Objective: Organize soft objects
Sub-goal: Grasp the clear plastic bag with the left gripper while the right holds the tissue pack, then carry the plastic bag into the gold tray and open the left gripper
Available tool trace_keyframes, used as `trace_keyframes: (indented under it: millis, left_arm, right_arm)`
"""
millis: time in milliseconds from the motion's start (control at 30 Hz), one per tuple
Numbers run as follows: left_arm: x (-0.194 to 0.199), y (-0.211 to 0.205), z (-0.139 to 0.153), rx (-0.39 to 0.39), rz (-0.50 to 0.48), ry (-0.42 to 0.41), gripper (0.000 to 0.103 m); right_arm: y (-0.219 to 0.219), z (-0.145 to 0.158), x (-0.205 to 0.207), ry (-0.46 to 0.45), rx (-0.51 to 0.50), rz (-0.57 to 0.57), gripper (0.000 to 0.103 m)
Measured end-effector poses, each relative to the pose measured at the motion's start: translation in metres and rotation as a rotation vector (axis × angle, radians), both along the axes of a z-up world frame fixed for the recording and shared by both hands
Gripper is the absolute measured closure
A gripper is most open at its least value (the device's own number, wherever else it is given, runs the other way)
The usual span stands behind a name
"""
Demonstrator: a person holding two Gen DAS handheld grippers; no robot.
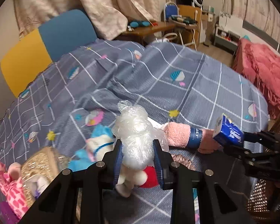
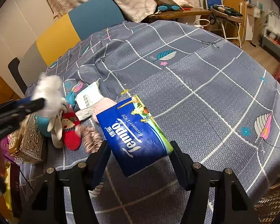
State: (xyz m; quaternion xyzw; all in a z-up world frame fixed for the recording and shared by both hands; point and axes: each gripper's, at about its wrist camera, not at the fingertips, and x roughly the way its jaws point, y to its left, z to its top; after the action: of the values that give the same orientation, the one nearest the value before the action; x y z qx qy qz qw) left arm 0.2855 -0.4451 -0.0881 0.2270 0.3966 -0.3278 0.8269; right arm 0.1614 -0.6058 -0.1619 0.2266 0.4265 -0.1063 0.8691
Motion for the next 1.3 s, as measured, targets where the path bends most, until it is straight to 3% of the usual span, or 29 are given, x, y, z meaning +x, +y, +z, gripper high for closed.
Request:
trace_keyframes:
  millis: [300, 500, 800, 1033, 1300]
  left_arm:
    - [0.002, 0.081, 0.045, -0.105, 0.117, -0.016, 0.073]
    - [-0.003, 0.163, 0.06, -0.194, 0.226, 0.013, 0.073]
    - [-0.024, 0.261, 0.05, -0.276, 0.359, 0.049, 0.073]
    - [-0.046, 0.33, 0.042, -0.252, 0.427, 0.059, 0.072]
    - [-0.036, 0.423, 0.008, -0.284, 0.636, 0.132, 0.072]
  right_arm:
    - [-0.003, 0.006, -0.006, -0.041, 0.02, -0.024, 0.039]
    - [0.005, 0.02, -0.008, -0.117, 0.009, -0.006, 0.039]
    - [0.023, 0.023, 0.0, -0.122, 0.026, 0.015, 0.039]
    - [0.04, 0.029, 0.001, -0.134, 0.0, 0.036, 0.039]
    - [0.063, 0.055, 0.005, -0.195, 0.007, 0.035, 0.039]
